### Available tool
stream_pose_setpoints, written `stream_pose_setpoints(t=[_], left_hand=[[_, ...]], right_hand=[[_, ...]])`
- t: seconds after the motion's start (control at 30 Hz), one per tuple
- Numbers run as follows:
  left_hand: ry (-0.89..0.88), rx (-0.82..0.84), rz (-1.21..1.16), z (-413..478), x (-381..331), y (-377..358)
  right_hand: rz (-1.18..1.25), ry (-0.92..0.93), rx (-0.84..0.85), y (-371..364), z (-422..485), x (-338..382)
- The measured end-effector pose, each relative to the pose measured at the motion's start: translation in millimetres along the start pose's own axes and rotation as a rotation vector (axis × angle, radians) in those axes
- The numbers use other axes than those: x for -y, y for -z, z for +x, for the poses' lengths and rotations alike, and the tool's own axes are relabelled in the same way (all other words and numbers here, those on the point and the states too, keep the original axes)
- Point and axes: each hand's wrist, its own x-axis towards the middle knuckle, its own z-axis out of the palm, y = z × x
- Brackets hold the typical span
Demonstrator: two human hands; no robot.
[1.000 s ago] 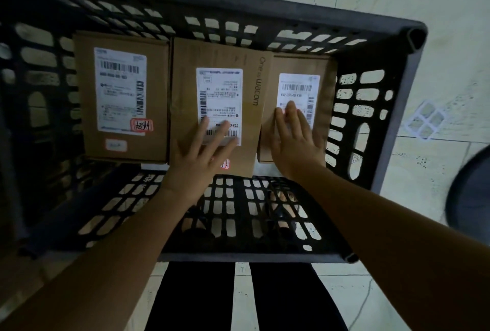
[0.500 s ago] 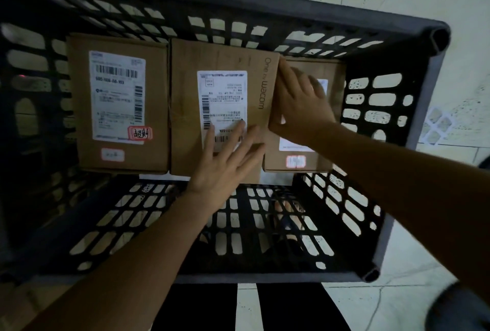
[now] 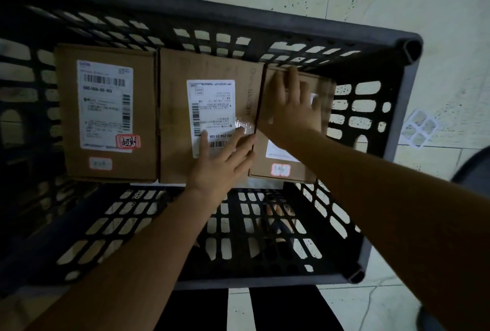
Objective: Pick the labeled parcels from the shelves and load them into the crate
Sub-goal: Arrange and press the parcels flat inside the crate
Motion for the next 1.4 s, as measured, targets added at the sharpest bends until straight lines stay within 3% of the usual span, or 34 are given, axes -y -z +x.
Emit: stream_pose_setpoints(t=[0.1, 0.23, 0.63, 0.77, 1.07, 1.23, 1.4], left_hand=[[0.031, -0.014, -0.098, -3, 6, 0], [0.251, -0.034, -0.241, -15, 23, -6], [0.323, 0.01, -0.512, -33, 7, 45], [0.394, -0.124, -0.668, -93, 4, 99], [0.81, -0.544, -0.823, -321, -38, 270], [0.882, -0.849, -0.708, -441, -101, 359], [1.06, -0.966, -0.551, -544, -160, 391]], right_hand=[[0.106, -0.022, 0.026, -18, -26, -15], [0.037, 0.061, 0.105, -42, -51, -29], [0.041, 0.18, 0.147, 1, -67, -34], [0.162, 0.27, 0.11, 48, -132, 0], [0.205, 0.541, 0.03, 232, -329, 7], [0.169, 0.784, -0.16, 324, -436, 15], [0.13, 1.114, -0.292, 384, -523, 65]])
